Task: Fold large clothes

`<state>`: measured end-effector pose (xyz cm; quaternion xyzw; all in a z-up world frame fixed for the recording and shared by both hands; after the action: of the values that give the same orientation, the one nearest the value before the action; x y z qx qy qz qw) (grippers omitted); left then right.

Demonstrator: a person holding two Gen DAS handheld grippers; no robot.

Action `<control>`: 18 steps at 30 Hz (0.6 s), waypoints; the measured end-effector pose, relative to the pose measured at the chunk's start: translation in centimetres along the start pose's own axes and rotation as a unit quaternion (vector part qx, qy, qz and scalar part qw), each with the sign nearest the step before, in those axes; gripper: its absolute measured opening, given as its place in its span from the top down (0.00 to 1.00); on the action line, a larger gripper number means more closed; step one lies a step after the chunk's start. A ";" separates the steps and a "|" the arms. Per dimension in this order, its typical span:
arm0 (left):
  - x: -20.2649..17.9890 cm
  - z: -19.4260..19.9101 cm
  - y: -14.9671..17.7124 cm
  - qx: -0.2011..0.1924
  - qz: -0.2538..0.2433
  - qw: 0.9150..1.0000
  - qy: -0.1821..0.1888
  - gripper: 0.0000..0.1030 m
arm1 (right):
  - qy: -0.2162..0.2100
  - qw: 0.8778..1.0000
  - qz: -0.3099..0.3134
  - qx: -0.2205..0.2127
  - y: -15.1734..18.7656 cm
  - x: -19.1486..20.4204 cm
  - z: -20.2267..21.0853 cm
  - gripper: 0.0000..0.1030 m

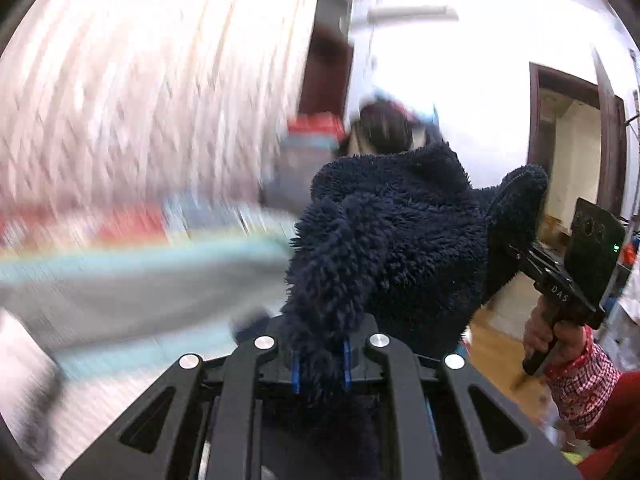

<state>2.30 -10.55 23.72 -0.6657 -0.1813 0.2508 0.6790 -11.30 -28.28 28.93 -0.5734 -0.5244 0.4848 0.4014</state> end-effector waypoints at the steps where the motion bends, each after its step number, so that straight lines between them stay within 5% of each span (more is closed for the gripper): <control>1: 0.0 0.8 -1.8 -0.015 -0.010 1.000 -0.009 0.75 | -0.001 1.000 0.007 -0.019 -2.1 0.2 -0.4 0.86; 4: -0.6 4.8 -10.0 -0.095 -0.054 0.993 -0.045 0.75 | 0.009 0.995 0.039 -0.088 -10.4 1.4 -2.0 0.86; 9: -1.8 9.8 -19.9 -0.179 -0.117 0.971 -0.109 0.75 | 0.012 0.993 0.056 -0.102 -18.1 2.2 -5.1 0.86; 13: 0.1 7.3 -22.2 -0.159 -0.153 0.961 -0.169 0.75 | 0.006 0.995 0.060 -0.077 -18.9 2.4 -8.5 0.86; 18: 6.0 2.1 -18.8 -0.080 -0.151 0.960 -0.222 0.75 | -0.002 0.998 0.055 -0.013 -14.8 2.5 -15.0 0.86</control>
<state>7.78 -5.09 42.01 -0.6106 -0.4455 0.2712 0.5959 0.15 -23.18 46.04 -0.6057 -0.4993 0.5004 0.3653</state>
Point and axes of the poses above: each gripper's, at about its wrist camera, not at the fingertips, and z roughly against the way its jaws point, x to its left, y to its underside, the point moved 9 cm from there along -z, roughly the way its jaws point, and after that the axes turned 12 degrees about -x, right-handed, at the moved point
